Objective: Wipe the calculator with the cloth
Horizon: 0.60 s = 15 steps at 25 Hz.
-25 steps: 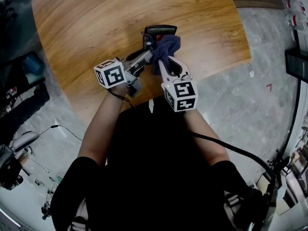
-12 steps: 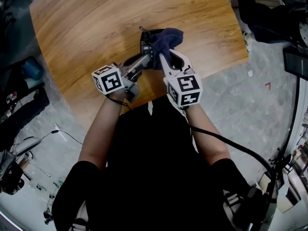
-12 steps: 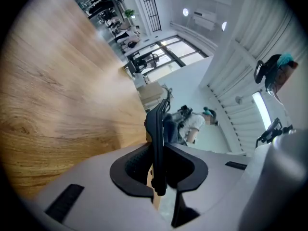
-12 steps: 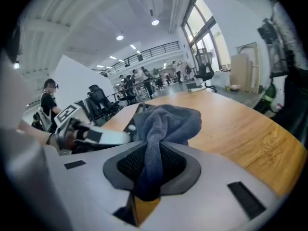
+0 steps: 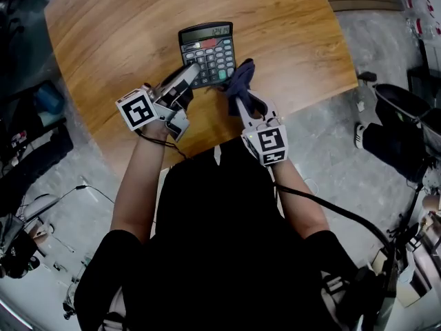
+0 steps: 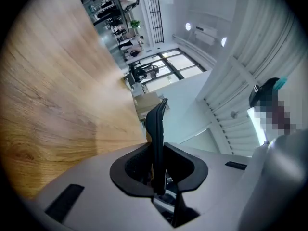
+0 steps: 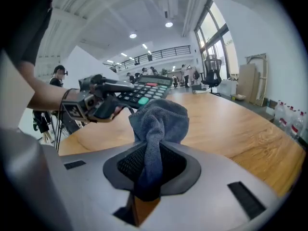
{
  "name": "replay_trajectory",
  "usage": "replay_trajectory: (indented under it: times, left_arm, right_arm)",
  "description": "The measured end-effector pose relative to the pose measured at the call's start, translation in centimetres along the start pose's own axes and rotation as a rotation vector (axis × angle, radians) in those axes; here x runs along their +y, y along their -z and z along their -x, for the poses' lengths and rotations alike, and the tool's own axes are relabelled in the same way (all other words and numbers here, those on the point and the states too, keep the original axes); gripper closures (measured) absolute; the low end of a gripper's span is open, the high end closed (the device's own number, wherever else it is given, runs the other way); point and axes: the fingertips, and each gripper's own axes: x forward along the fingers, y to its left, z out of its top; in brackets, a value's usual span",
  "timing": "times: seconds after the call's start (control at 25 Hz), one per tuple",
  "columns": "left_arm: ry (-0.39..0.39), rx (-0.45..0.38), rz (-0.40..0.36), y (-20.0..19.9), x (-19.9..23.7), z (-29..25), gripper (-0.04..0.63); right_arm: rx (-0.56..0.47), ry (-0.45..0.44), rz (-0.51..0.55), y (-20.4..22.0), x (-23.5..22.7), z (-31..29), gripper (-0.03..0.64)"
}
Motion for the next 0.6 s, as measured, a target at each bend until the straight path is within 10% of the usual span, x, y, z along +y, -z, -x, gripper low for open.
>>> replay_trajectory:
  times: [0.32, 0.6]
  left_arm:
    - [0.162, 0.106, 0.178, 4.0, -3.3, -0.1, 0.522]
    - [0.166, 0.187, 0.259, 5.8, -2.5, 0.2, 0.522]
  right_arm:
    - [-0.208, -0.239, 0.151, -3.0, 0.1, 0.9, 0.545]
    - [-0.282, -0.191, 0.210, -5.4, -2.3, 0.2, 0.545]
